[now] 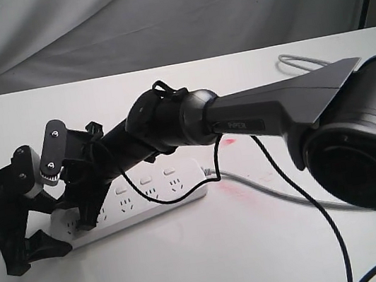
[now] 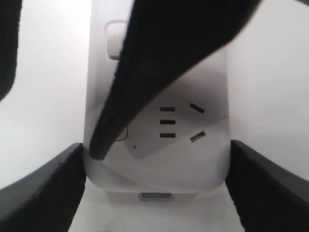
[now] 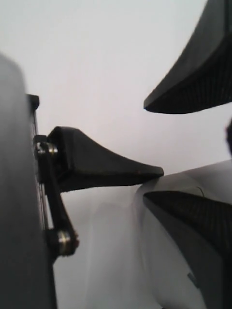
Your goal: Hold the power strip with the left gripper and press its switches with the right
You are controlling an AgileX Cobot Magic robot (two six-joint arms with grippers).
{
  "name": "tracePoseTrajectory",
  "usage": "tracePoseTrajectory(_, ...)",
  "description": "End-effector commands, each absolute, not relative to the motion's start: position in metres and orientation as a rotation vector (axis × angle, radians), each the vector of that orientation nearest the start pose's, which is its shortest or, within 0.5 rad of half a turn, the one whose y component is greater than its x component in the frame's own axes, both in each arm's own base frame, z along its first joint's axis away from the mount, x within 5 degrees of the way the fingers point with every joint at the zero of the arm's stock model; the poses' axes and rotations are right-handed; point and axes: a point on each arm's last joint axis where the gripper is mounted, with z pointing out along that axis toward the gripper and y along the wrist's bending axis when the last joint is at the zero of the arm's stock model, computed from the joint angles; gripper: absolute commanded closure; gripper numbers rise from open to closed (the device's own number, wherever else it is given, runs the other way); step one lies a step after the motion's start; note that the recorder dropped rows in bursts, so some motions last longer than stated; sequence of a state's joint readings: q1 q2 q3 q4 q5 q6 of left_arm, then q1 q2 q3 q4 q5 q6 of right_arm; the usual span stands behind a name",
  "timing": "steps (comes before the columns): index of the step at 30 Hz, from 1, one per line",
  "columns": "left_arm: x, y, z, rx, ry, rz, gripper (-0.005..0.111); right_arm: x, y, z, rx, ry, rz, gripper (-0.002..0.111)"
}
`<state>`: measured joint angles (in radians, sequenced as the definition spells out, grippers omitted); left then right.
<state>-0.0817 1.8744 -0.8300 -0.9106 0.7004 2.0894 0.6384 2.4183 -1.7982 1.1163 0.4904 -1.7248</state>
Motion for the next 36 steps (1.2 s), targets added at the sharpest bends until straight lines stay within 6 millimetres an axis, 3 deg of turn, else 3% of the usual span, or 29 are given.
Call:
tracePoseTrajectory(1,0.289,-0.07,0.111,1.773,2.017,-0.498,0.04,0.399,0.343,0.119,-1.558,1.676,0.481,0.061)
tracePoseTrajectory(36,0.289,-0.07,0.111,1.773,2.017,-0.498,0.04,0.396,0.341,0.097,-1.654,1.685,0.466,0.061)
